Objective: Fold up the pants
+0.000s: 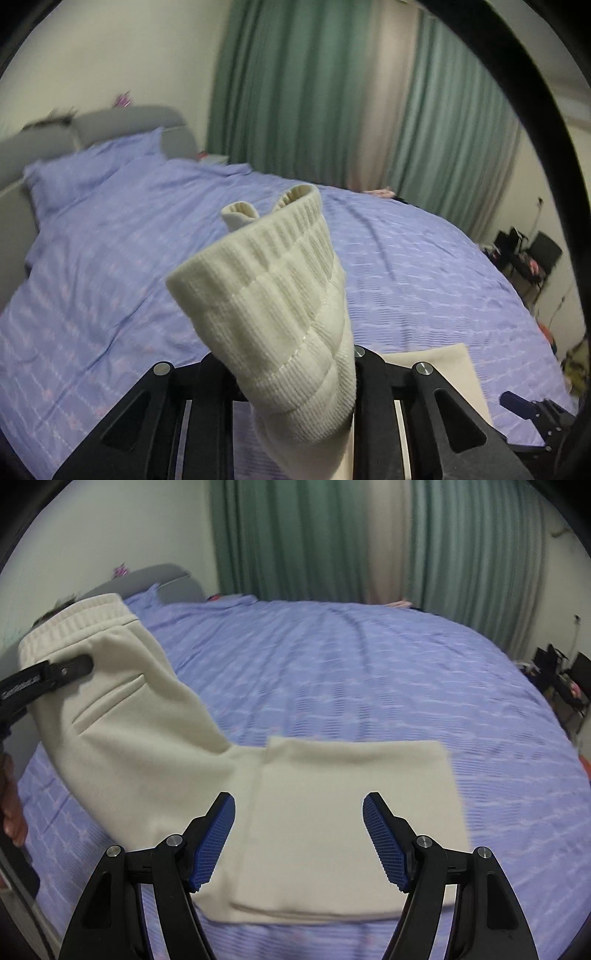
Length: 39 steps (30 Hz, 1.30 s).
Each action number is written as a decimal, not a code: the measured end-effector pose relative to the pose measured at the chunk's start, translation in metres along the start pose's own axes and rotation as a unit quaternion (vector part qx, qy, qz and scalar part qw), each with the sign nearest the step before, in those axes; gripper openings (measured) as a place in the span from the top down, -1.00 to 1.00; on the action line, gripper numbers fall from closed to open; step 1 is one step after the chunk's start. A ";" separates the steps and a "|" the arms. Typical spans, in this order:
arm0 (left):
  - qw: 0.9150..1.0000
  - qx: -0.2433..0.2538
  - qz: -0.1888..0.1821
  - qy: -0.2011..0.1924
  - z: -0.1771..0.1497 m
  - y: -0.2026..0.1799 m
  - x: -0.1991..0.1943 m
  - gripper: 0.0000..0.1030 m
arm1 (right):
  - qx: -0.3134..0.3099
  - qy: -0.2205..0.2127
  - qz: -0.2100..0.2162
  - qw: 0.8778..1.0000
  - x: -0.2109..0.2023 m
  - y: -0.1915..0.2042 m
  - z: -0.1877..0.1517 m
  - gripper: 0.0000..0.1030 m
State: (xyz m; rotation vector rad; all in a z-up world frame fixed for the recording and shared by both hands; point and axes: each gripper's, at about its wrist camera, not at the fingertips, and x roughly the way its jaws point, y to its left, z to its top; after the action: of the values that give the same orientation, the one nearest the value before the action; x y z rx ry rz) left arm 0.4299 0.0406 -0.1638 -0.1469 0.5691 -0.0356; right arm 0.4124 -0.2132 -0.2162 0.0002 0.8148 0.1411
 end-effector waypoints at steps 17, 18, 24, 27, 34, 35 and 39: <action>0.978 0.179 0.035 0.099 -0.089 -0.284 0.101 0.52 | 0.049 0.000 -0.030 0.998 -0.057 -0.200 -0.046 -0.41; 0.974 0.189 0.041 0.121 -0.103 -0.295 0.114 0.47 | 0.048 0.002 -0.034 0.998 -0.055 -0.211 -0.050 -0.41; 0.957 0.206 0.068 0.191 -0.144 -0.321 0.133 0.32 | 0.067 0.029 -0.034 0.997 -0.040 -0.254 -0.060 -0.41; 0.962 0.182 0.058 0.195 -0.140 -0.323 0.124 -0.35 | 0.066 0.036 -0.035 0.997 -0.033 -0.264 -0.061 -0.41; 0.979 0.151 -0.003 0.135 -0.110 -0.330 0.079 -0.94 | 0.066 0.037 -0.042 0.996 -0.031 -0.278 -0.056 -0.40; 0.980 0.146 -0.007 0.132 -0.108 -0.326 0.074 -0.95 | 0.066 0.032 -0.039 0.997 -0.033 -0.277 -0.054 -0.40; 0.984 0.135 0.011 0.118 -0.107 -0.289 0.058 -0.95 | 0.061 0.013 -0.005 0.998 -0.030 -0.268 -0.047 -0.40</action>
State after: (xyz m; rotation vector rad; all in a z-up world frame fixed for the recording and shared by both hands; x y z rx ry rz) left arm 0.4228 -0.2636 -0.2410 0.1290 0.7971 -0.1084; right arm 0.3913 -0.4850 -0.2412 0.1090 0.8491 0.0831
